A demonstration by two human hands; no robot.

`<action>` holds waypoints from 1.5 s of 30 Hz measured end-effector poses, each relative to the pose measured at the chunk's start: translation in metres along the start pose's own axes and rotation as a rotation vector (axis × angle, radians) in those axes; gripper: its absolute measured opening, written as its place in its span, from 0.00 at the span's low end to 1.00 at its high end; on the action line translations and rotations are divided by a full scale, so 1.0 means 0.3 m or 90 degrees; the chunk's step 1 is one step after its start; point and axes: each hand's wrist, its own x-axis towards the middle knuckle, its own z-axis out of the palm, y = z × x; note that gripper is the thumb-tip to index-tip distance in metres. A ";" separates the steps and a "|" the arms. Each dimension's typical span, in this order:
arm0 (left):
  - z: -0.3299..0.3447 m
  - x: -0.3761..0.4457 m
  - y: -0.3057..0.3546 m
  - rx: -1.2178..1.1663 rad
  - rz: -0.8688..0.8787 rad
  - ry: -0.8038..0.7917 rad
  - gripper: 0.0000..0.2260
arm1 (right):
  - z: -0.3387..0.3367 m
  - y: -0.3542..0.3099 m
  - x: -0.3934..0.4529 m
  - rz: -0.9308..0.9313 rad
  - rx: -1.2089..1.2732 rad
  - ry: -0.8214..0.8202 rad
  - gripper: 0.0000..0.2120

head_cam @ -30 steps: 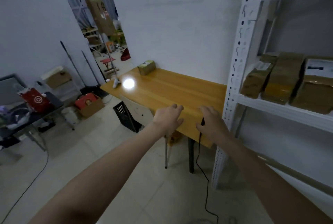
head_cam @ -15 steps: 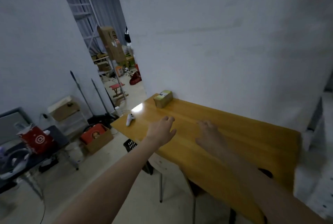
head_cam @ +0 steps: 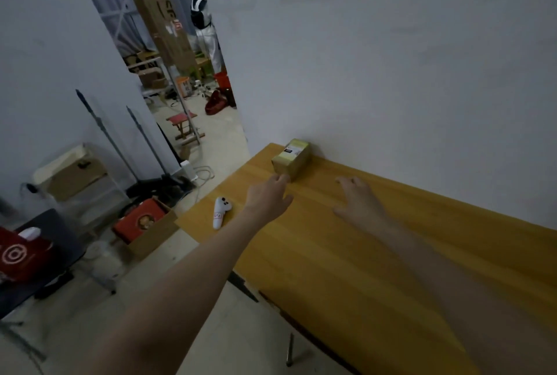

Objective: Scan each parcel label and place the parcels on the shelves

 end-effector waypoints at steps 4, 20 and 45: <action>0.169 0.316 -0.230 -0.018 0.009 -0.032 0.20 | 0.156 -0.051 0.366 0.038 0.018 -0.002 0.29; 0.696 1.007 -0.627 -0.072 0.026 -0.065 0.25 | 0.725 0.038 1.210 0.165 0.196 0.034 0.33; 0.671 0.808 -0.545 -0.564 0.053 0.053 0.16 | 0.797 0.014 1.033 0.320 1.029 0.130 0.29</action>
